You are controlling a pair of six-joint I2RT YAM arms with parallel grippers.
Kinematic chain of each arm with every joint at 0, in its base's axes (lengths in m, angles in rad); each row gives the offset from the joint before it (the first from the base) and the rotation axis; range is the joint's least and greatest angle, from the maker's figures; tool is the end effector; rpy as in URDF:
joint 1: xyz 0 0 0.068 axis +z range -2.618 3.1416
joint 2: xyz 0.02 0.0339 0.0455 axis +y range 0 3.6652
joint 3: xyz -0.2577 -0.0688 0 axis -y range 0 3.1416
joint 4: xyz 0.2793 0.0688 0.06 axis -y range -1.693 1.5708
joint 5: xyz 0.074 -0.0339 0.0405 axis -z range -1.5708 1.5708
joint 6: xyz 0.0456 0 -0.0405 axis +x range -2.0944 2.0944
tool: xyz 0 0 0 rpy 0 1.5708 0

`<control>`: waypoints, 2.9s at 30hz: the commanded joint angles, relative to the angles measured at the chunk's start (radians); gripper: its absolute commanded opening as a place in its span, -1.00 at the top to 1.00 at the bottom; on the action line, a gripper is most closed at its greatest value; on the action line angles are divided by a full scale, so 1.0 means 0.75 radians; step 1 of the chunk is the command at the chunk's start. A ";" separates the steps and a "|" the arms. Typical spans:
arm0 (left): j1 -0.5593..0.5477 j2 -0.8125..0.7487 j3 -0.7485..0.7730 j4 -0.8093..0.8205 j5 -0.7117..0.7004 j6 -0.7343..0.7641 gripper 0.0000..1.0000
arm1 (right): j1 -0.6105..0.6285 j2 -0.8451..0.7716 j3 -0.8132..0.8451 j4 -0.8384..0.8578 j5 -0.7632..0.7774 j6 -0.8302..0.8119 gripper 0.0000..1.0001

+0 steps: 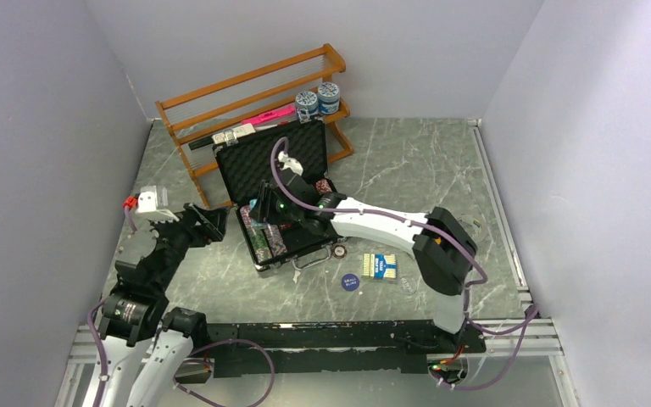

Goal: Pack up texas hold em set

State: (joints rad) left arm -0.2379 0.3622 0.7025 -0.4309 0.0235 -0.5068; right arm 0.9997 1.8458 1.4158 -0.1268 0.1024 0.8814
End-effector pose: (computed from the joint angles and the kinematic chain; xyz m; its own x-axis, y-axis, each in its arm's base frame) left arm 0.1371 -0.0344 0.3438 -0.2023 -0.4503 -0.8697 0.1832 0.8550 -0.4852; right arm 0.2581 0.3931 0.2365 -0.7913 0.1885 -0.5817 -0.2821 0.7315 0.6207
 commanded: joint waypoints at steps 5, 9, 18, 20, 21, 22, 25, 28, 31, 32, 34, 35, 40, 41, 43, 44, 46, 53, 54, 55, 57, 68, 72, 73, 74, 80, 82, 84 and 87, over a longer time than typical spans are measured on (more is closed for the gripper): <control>0.001 0.023 0.032 -0.099 -0.134 0.004 -0.65 | -0.039 0.104 0.182 0.046 0.037 -0.203 0.71; 0.000 0.012 0.025 -0.092 -0.136 -0.008 -0.64 | -0.057 0.175 0.249 0.054 0.060 -0.303 0.70; 0.000 0.012 0.021 -0.094 -0.131 -0.007 -0.64 | -0.069 0.282 0.305 0.092 0.047 -0.421 0.69; 0.000 0.010 0.020 -0.098 -0.132 -0.006 -0.64 | -0.069 0.304 0.316 0.101 0.035 -0.440 0.69; 0.000 0.011 0.021 -0.100 -0.131 -0.004 -0.64 | -0.071 0.324 0.327 0.100 0.030 -0.448 0.69; 0.000 0.011 0.019 -0.102 -0.129 -0.003 -0.64 | -0.071 0.341 0.339 0.100 0.018 -0.460 0.69; 0.001 0.013 0.016 -0.101 -0.114 0.001 -0.62 | -0.068 0.415 0.437 0.001 0.016 -0.478 0.72; 0.001 0.013 0.014 -0.095 -0.102 0.005 -0.61 | -0.066 0.426 0.433 -0.032 0.028 -0.466 0.73; 0.000 0.014 0.011 -0.100 -0.110 -0.002 -0.61 | -0.065 0.432 0.438 -0.082 0.040 -0.453 0.75; 0.001 0.013 0.008 -0.099 -0.108 -0.004 -0.61 | -0.067 0.436 0.451 -0.109 0.044 -0.452 0.77; 0.000 0.008 0.001 -0.095 -0.105 -0.007 -0.61 | -0.067 0.453 0.495 -0.178 0.061 -0.447 0.79; 0.000 0.009 -0.003 -0.092 -0.101 -0.011 -0.61 | -0.066 0.465 0.521 -0.217 0.070 -0.445 0.80; 0.000 0.015 -0.014 -0.074 -0.090 -0.020 -0.61 | -0.069 0.530 0.639 -0.352 0.079 -0.445 0.83; 0.002 0.019 -0.014 -0.072 -0.089 -0.018 -0.61 | -0.067 0.549 0.668 -0.380 0.074 -0.447 0.82; 0.000 0.025 -0.010 -0.075 -0.088 -0.015 -0.61 | -0.068 0.589 0.722 -0.432 0.068 -0.452 0.72; 0.000 0.025 -0.008 -0.077 -0.090 -0.013 -0.61 | -0.069 0.599 0.734 -0.447 0.071 -0.453 0.63; 0.000 0.027 -0.003 -0.087 -0.096 -0.008 -0.62 | -0.068 0.598 0.729 -0.447 0.082 -0.449 0.53; 0.001 0.016 -0.008 -0.090 -0.100 -0.011 -0.62 | -0.071 0.629 0.783 -0.501 0.101 -0.451 0.42; 0.001 0.018 -0.008 -0.087 -0.101 -0.010 -0.63 | -0.071 0.631 0.790 -0.507 0.095 -0.451 0.31; 0.001 0.020 -0.008 -0.085 -0.100 -0.008 -0.63 | -0.071 0.630 0.793 -0.513 0.088 -0.445 0.11; 0.000 0.026 -0.004 -0.084 -0.100 -0.006 -0.64 | -0.071 0.610 0.787 -0.511 0.083 -0.434 -0.19; 0.000 0.043 -0.002 -0.049 -0.096 0.000 -0.66 | -0.076 0.381 0.693 -0.474 0.094 -0.430 -0.39; 0.001 0.052 -0.005 -0.026 -0.087 -0.001 -0.66 | -0.084 0.162 0.479 -0.370 0.102 -0.427 -0.39; 0.000 0.054 -0.008 -0.018 -0.083 -0.002 -0.66 | -0.087 0.101 0.414 -0.350 0.113 -0.423 -0.39; 0.000 0.055 -0.013 -0.008 -0.077 -0.005 -0.66 | -0.092 0.040 0.353 -0.337 0.126 -0.423 -0.39; 0.000 0.030 -0.109 0.151 0.007 -0.026 -0.67 | -0.129 -0.258 0.036 -0.476 0.311 -0.378 -0.49; 0.001 0.031 -0.136 0.206 0.030 -0.041 -0.70 | -0.140 -0.335 -0.045 -0.578 0.355 -0.341 -0.53; 0.001 0.044 -0.155 0.236 0.050 -0.043 -0.73 | -0.144 -0.396 -0.123 -0.671 0.363 -0.296 -0.55; 0.001 0.071 -0.170 0.268 0.068 -0.037 -0.79 | -0.150 -0.459 -0.252 -0.766 0.324 -0.224 -0.58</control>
State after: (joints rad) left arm -0.2379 0.3973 0.5835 -0.3401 0.0273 -0.5209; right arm 0.8879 1.5562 1.3254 -0.5465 0.3214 0.6308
